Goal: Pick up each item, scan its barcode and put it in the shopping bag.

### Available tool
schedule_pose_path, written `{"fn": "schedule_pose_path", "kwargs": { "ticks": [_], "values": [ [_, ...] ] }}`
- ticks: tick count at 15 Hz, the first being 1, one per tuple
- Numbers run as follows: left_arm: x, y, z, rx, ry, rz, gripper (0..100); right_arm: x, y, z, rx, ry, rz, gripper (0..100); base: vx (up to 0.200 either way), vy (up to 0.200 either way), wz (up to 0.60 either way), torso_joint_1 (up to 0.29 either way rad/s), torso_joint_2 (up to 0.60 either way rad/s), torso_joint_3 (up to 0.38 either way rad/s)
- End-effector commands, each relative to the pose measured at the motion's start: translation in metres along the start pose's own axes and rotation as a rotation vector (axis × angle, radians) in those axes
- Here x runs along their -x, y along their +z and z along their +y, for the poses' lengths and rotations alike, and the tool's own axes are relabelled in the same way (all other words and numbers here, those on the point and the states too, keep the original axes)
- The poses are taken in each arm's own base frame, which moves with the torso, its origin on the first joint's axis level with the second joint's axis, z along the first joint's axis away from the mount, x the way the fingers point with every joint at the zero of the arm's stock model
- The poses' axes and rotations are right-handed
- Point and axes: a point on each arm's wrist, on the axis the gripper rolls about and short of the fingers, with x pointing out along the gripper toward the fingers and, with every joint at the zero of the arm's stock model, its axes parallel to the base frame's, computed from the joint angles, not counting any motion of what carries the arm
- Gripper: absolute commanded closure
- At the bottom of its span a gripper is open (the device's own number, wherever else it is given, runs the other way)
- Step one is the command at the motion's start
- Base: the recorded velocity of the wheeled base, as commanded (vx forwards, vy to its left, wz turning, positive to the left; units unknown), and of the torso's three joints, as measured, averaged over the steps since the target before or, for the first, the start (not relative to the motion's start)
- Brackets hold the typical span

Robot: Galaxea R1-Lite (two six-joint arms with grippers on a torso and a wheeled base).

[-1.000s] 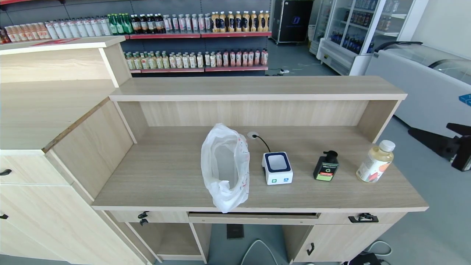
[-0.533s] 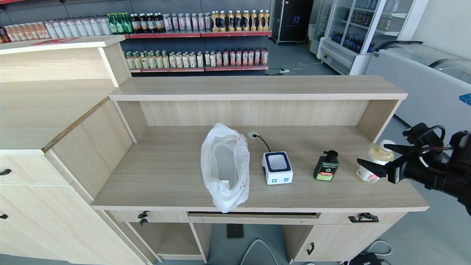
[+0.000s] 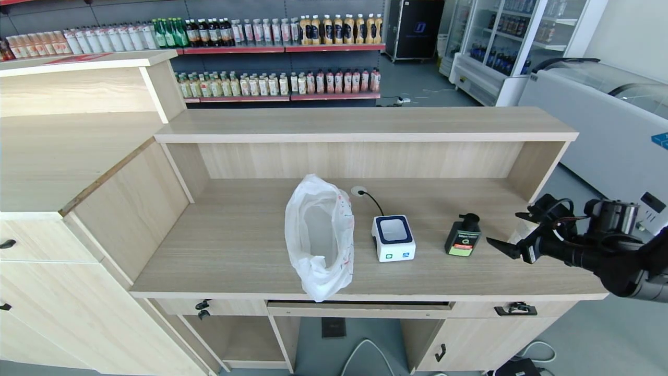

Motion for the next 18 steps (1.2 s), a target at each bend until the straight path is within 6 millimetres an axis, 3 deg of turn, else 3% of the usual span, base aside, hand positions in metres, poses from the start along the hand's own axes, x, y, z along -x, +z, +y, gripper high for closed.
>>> {"fn": "schedule_pose_path", "kwargs": {
  "ticks": [1,7,12,18],
  "values": [
    [0.0,0.0,0.0,0.0,0.0,0.001,0,-0.019,-0.013,0.004,-0.006,0.057,-0.013,0,0.0,0.0,0.0,0.0,0.0,0.0],
    [0.0,0.0,0.0,0.001,0.0,0.001,0,-0.052,-0.013,-0.001,0.017,0.094,-0.052,0,0.0,0.0,0.0,0.0,0.0,0.0],
    [0.0,0.0,0.0,0.001,0.0,0.0,0,-0.078,-0.014,0.016,0.032,0.143,-0.066,0,0.0,0.0,0.0,0.0,0.0,0.0],
    [0.0,0.0,0.0,0.0,0.0,0.001,0,-0.087,-0.025,0.029,0.031,0.175,-0.043,0,0.0,0.0,0.0,0.0,0.0,0.0]
  ]
}}
